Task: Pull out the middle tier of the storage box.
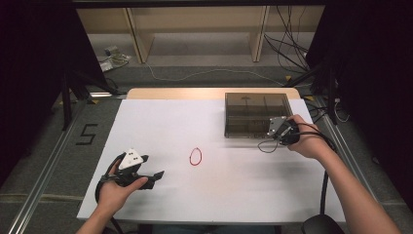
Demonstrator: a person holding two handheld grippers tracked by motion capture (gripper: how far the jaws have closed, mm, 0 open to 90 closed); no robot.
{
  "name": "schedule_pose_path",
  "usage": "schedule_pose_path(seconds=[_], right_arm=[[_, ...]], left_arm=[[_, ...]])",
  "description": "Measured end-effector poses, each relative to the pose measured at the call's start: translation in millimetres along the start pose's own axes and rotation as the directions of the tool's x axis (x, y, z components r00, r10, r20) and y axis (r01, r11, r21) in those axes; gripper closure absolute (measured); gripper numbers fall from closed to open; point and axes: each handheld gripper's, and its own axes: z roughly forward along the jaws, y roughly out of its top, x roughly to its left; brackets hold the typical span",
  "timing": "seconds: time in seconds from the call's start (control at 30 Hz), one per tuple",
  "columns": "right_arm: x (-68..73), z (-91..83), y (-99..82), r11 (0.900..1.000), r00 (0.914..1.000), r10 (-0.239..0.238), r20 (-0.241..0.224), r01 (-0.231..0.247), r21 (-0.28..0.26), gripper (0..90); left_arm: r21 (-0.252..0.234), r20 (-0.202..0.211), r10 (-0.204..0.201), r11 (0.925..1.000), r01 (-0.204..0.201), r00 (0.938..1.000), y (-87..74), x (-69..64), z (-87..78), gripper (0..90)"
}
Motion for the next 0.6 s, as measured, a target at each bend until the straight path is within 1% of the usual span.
schedule_pose_path(seconds=[0.07, 0.13, 0.23, 0.4, 0.5, 0.6], right_arm=[[-4.0, -0.7, -0.6, 0.9999, 0.9996, 0.01, -0.028, -0.01, 0.003, 76.2], [-6.6, 0.0, -0.8, 1.0, 0.9993, 0.01, -0.036, -0.01, -0.001, 77.7], [-9.9, 1.2, -0.5, 1.0, 0.9984, 0.008, -0.055, -0.008, 0.005, 79.8], [-15.0, 1.6, -0.9, 0.9999, 0.9943, 0.011, -0.106, -0.009, 0.013, 81.6], [-17.4, 1.0, -1.5, 1.0, 0.9892, -0.007, -0.146, 0.008, 0.003, 83.3], [-18.1, -0.4, -1.1, 0.9995, 0.9843, -0.031, -0.174, 0.031, -0.002, 84.6]], left_arm=[[0.0, 0.0, -0.001, 1.0, 0.001, 1.0, 0.0, 0.0, 0.1, 17.2], [0.0, 0.001, 0.0, 1.0, 0.0, 1.0, -0.1, 0.1, 0.0, 17.3], [0.0, 0.001, -0.001, 1.0, 0.001, 1.0, -0.2, -0.1, 0.4, 17.3], [0.001, 0.001, -0.003, 1.0, 0.003, 1.0, -0.2, 0.1, 0.7, 17.4], [0.0, -0.001, -0.001, 1.0, 0.001, 1.0, 0.0, -0.3, 0.4, 17.5], [0.003, -0.001, -0.001, 1.0, 0.001, 1.0, -0.1, -0.2, 0.3, 17.6]])
